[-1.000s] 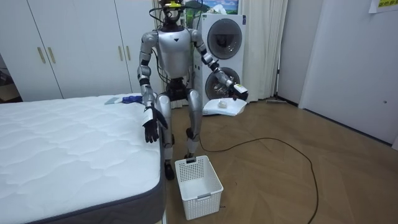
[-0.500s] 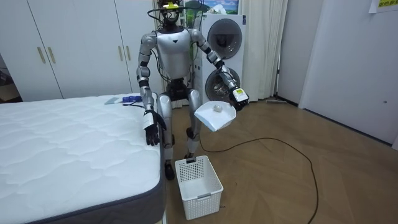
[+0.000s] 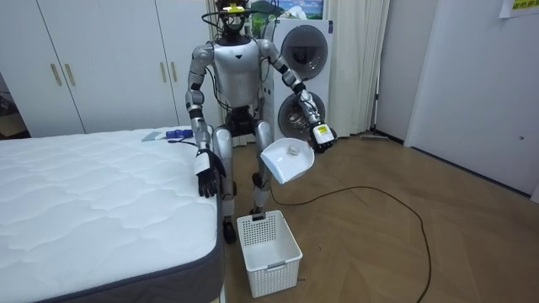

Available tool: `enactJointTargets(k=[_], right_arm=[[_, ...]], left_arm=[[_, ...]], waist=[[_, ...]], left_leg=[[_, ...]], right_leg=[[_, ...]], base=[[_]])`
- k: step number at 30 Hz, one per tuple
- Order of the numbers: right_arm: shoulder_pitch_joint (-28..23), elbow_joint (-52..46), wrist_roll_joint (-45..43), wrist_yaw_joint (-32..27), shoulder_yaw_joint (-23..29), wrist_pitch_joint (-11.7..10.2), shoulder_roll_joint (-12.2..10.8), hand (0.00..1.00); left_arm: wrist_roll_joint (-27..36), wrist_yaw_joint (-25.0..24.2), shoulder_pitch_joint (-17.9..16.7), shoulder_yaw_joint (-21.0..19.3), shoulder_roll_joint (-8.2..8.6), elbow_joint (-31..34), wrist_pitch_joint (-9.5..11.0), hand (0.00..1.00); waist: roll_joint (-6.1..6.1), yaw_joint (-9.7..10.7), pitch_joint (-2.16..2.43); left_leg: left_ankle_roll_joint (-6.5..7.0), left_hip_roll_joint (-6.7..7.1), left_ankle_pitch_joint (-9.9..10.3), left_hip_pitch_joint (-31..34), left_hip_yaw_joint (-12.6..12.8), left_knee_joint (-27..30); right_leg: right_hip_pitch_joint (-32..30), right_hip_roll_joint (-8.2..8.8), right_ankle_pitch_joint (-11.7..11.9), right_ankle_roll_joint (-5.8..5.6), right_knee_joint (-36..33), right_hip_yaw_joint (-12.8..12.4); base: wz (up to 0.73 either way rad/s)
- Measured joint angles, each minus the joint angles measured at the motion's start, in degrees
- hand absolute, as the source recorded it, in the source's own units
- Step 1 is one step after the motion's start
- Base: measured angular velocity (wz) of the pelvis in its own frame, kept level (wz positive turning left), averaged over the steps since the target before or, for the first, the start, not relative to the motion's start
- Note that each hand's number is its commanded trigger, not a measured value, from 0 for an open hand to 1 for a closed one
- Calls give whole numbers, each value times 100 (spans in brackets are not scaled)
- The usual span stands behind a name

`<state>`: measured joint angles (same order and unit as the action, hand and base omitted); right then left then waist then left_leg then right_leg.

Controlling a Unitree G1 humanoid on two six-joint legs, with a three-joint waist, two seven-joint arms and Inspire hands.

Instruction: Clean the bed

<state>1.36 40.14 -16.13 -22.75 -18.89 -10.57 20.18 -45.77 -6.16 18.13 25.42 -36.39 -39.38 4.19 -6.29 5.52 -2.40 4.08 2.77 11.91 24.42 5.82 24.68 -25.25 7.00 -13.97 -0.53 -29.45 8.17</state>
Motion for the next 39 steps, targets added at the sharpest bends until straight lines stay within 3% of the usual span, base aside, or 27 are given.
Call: enactJointTargets(k=[5, 11, 27, 39], right_arm=[[102, 91, 2, -59, -51, 0, -5, 0], [104, 175, -6, -103, -69, 0, -8, 0], [102, 234, 105, -275, -254, 10, -5, 0], [224, 349, 454, -300, -466, -11, 1, 0]], left_arm=[[-32, -184, 86, 31, -31, 1, -11, 100], [-615, -353, 106, 31, -31, 9, -135, 100], [-912, -578, 198, 181, -143, 141, -287, 100], [-1011, -551, 225, 427, -166, 306, -321, 100]], waist=[[-7, -24, -5], [-7, -68, -6], [-30, -90, 7], [-127, 42, 14]], left_leg=[[0, -5, 0, 6, -3, -8], [0, -7, 0, 5, 13, -20], [0, -14, 0, 18, 12, -40], [1, -20, -1, -118, 30, -97]], right_leg=[[17, -7, 1, -2, 74, 5], [16, -3, 1, -2, 87, 16], [29, 0, 8, -5, 131, 63], [163, -14, 18, -11, 189, 53]], base=[[0], [0], [0], [0]])
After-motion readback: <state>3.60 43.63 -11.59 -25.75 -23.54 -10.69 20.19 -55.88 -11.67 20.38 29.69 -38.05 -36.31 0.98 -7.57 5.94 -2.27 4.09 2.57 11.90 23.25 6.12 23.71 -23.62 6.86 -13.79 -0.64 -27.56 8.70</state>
